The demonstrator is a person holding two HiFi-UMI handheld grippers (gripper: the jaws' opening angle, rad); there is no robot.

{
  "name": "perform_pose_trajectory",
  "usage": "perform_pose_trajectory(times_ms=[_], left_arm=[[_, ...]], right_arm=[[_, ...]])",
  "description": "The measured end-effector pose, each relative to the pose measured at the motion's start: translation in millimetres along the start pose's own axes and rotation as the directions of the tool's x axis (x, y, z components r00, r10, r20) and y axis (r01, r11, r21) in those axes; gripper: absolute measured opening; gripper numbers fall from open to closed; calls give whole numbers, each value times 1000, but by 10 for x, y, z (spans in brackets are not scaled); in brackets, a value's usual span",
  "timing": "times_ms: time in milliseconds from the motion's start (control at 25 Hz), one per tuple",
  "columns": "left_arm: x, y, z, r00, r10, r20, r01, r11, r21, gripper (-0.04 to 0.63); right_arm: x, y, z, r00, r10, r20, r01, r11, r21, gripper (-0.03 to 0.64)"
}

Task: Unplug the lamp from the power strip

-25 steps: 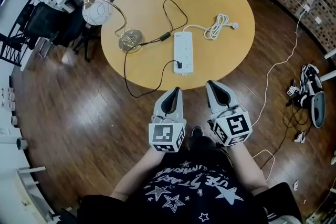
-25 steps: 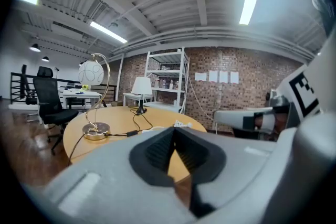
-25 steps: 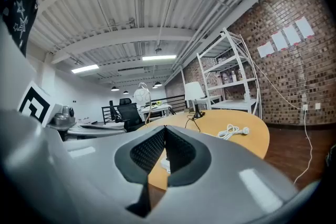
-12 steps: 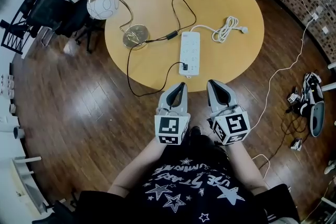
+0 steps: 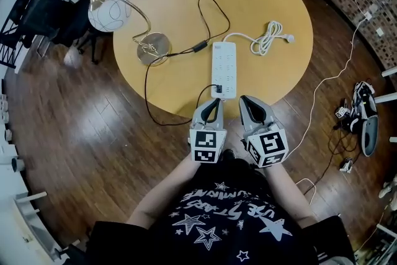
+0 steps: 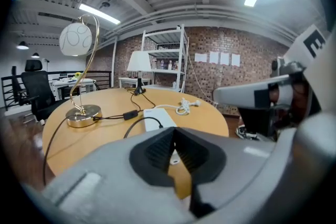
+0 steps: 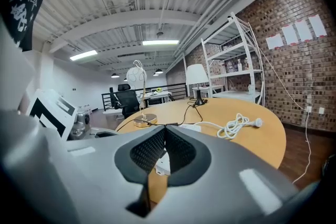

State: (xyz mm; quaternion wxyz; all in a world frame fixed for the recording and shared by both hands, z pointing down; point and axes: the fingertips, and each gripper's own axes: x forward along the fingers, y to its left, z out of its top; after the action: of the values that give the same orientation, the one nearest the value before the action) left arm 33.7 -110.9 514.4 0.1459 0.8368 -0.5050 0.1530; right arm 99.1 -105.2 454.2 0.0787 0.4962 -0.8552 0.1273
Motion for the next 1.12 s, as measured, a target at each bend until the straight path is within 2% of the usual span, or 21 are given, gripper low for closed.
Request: perform_pose_trajectory(times_ms=[160, 600, 800, 960, 1120], left_arm=[[205, 96, -149, 999, 16, -41, -16, 1000, 3, 3], [370, 317, -322, 989, 68, -130, -53, 992, 113, 3], [464, 333, -395, 983, 60, -172, -36, 990, 136, 3], [510, 341, -384, 985, 41, -168, -18, 990, 137, 3], [554, 334, -357, 986, 17, -164, 12, 985, 169, 3]], right_arm=[[177, -5, -81, 1000, 7, -29, -7, 1000, -10, 9], [510, 94, -328, 989, 68, -132, -80, 993, -87, 9], [605, 141, -433, 977, 106, -186, -130, 984, -119, 9], [675, 141, -481, 970, 120, -212, -148, 982, -121, 9], [727, 161, -499, 962, 144, -231, -174, 978, -114, 11]])
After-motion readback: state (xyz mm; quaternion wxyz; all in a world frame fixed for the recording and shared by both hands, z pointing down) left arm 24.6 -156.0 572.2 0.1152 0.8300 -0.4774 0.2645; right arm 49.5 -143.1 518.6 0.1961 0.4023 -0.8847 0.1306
